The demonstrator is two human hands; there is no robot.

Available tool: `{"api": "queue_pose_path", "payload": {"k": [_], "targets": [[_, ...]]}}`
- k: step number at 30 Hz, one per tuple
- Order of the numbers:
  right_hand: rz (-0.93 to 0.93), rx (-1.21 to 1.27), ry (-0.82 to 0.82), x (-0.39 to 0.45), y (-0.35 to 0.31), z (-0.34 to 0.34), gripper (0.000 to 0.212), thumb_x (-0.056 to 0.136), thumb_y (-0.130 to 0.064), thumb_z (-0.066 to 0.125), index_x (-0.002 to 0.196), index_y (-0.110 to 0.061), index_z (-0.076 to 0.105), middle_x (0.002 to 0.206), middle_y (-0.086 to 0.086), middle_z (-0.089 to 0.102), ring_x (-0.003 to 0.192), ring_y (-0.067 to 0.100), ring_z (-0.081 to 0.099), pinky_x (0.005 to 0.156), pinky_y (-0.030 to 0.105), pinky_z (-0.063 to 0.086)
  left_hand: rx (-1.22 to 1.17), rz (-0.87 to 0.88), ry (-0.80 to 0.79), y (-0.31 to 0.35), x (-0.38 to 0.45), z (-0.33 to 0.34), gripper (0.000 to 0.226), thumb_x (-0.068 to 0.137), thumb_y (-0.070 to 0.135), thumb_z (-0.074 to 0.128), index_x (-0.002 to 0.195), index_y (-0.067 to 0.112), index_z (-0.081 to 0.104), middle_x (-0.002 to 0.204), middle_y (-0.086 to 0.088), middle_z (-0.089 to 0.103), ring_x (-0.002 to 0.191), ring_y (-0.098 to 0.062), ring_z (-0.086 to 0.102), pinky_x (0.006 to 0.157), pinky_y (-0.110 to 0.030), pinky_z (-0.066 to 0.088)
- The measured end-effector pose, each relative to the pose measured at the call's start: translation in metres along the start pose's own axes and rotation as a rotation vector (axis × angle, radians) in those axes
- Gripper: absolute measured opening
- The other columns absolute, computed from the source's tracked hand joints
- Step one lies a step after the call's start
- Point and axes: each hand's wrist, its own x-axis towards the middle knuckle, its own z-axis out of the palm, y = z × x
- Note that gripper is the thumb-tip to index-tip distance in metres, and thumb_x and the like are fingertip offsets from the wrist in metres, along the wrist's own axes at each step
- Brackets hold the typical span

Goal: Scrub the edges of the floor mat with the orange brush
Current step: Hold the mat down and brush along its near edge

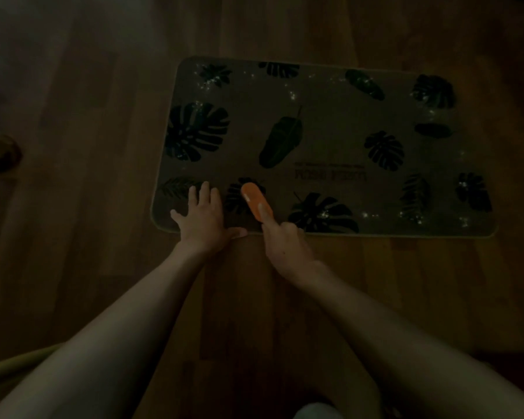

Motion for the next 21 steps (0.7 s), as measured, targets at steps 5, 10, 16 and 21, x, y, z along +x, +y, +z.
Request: {"api": "queue_pose_path", "payload": {"k": [5,10,16,21], "targets": [[0.171,0.005,0.066,-0.013,0.046,-0.003,0.06,0.108,-0.027,0.033,0.16,-0.029,0.004,0.106,0.023,0.063,0.073,0.029,0.052,0.066,0.034,0.035,-0.008,0.006,-0.013,-0.002,-0.006,0.002,0.112,0.076,0.073,0.065,0.158,0.024,0.007,0.166,0.003,-0.009,0.152,-0.031,-0.009,0.109,-0.076,0.015],[0.089,0.283,0.135,-0.02,-0.004,-0.001,0.058,0.108,-0.027,0.035,0.16,-0.03,0.01,0.077,0.013,0.062,0.056,0.021,0.056,0.053,0.031,0.038,-0.024,0.063,-0.04,-0.008,-0.006,-0.004,0.1,0.085,0.058,0.066,0.159,0.025,0.008,0.167,0.004,-0.007,0.152,-0.032,-0.008,0.109,-0.076,0.015],[0.016,0.255,0.018,0.007,-0.062,0.014,0.057,0.108,-0.031,0.031,0.16,-0.024,0.009,0.094,0.019,0.065,0.06,0.022,0.051,0.057,0.033,0.039,-0.036,0.115,-0.024,-0.024,-0.009,-0.015,0.091,0.088,0.038,0.07,0.159,0.023,0.015,0.167,0.004,0.002,0.153,-0.024,0.001,0.112,-0.068,0.025],[-0.045,0.193,0.013,0.006,-0.045,0.015,0.057,0.107,-0.026,0.034,0.16,-0.024,0.013,0.095,0.023,0.066,0.075,0.037,0.066,0.062,0.042,0.052,-0.016,0.099,0.009,-0.025,-0.006,-0.009,0.095,0.085,0.042,0.074,0.158,0.021,0.017,0.167,0.002,0.004,0.153,-0.024,0.002,0.111,-0.067,0.027]]}}
